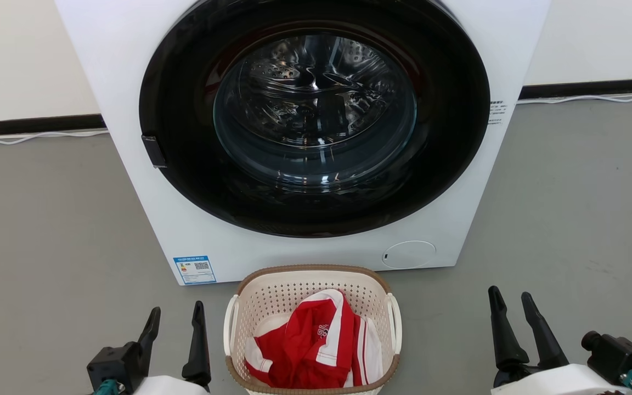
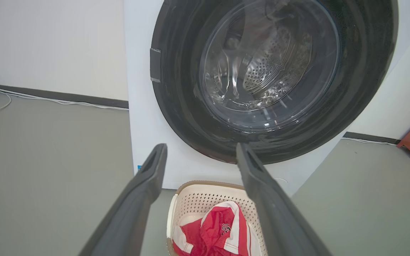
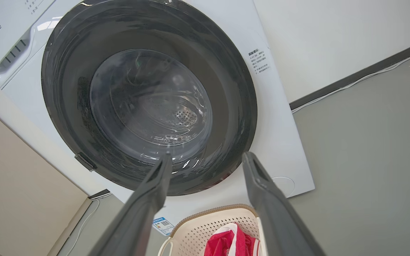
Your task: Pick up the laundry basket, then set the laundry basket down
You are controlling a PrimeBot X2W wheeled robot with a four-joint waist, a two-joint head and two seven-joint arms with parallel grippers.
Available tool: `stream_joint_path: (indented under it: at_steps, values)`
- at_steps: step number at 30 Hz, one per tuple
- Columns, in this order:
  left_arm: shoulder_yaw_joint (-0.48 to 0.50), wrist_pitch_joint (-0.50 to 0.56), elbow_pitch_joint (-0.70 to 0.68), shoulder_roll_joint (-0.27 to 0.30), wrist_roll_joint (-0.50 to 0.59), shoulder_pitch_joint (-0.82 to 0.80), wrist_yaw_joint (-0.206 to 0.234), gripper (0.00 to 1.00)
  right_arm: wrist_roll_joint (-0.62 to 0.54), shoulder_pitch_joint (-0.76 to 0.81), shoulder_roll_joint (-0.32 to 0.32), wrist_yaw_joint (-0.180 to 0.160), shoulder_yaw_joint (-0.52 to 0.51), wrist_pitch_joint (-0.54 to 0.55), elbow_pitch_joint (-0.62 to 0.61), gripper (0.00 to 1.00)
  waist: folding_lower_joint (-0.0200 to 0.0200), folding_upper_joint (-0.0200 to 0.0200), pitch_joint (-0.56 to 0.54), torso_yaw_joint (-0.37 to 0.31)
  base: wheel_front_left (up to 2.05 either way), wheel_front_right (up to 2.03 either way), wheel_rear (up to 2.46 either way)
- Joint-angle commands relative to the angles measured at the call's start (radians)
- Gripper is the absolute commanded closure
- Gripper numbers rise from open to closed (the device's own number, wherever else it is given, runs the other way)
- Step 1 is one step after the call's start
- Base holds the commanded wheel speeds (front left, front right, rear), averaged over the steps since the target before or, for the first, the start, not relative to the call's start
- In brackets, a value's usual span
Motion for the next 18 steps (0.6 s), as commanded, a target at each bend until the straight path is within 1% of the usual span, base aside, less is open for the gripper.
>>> stream_joint_path:
  at_steps: [1,18]
  values:
    - [0.018,-0.017,-0.039,0.014,0.034,-0.017,0.012,0.00,-0.034,-0.015,-0.012,0.006,0.022,-0.019,-0.037,0.00,0.0000,0.0000,0.000,0.000,0.00,0.00,0.00]
    - [-0.025,-0.067,-0.078,0.030,0.234,0.009,0.057,0.00,-0.232,-0.004,-0.013,0.007,0.043,-0.069,-0.054,0.00,0.0000,0.0000,-0.001,-0.003,0.00,0.00,0.00]
